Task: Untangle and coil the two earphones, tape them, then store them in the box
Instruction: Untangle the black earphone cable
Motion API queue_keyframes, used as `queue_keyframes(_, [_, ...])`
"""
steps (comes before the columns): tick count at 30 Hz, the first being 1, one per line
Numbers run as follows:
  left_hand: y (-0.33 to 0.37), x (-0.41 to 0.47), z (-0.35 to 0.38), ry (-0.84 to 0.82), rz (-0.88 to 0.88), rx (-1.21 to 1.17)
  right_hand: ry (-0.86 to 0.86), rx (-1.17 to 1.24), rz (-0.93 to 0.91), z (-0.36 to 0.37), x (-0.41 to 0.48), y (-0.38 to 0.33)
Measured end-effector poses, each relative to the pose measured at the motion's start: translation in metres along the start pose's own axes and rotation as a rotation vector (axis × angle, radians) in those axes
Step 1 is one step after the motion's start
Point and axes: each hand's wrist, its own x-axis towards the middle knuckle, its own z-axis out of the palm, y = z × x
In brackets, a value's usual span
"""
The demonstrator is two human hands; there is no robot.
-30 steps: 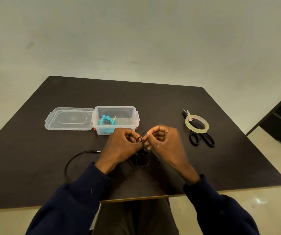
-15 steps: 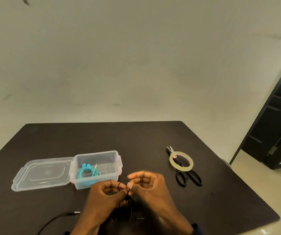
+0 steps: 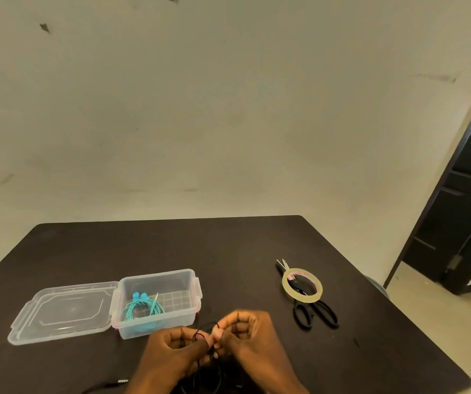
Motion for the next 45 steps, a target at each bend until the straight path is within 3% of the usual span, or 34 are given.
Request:
queue_keyframes(7, [-0.005,0.006,0.0,-0.008,0.01,0.008,-0.005,0.028,0.025,0.002,0.001,-0.002])
queue_keyframes(15, [-0.001,0.006,-0.006,-0.147,-0.047,-0.048,0.012,0.045,-0.049,0.0,0.002,0.001])
queue_keyframes(30, [0.003,-0.014,-0.006,-0.1,0.214,0.034,0.053,0.153,-0.111,-0.002,0.003,0.0])
queue_keyframes(34, [0.001,-0.013,-0.01,-0.154,0.166,0.024,0.051,0.131,-0.107,0.001,-0.001,0.001])
queue_keyframes(41, [-0.002,-0.007,-0.016,-0.219,0.154,-0.222,0.042,0.126,-0.193,0.003,-0.001,-0.007])
queue_keyframes(45, [-0.002,-0.007,-0.015,-0.148,0.22,-0.097,0.062,0.037,-0.253,0.004,-0.004,-0.009])
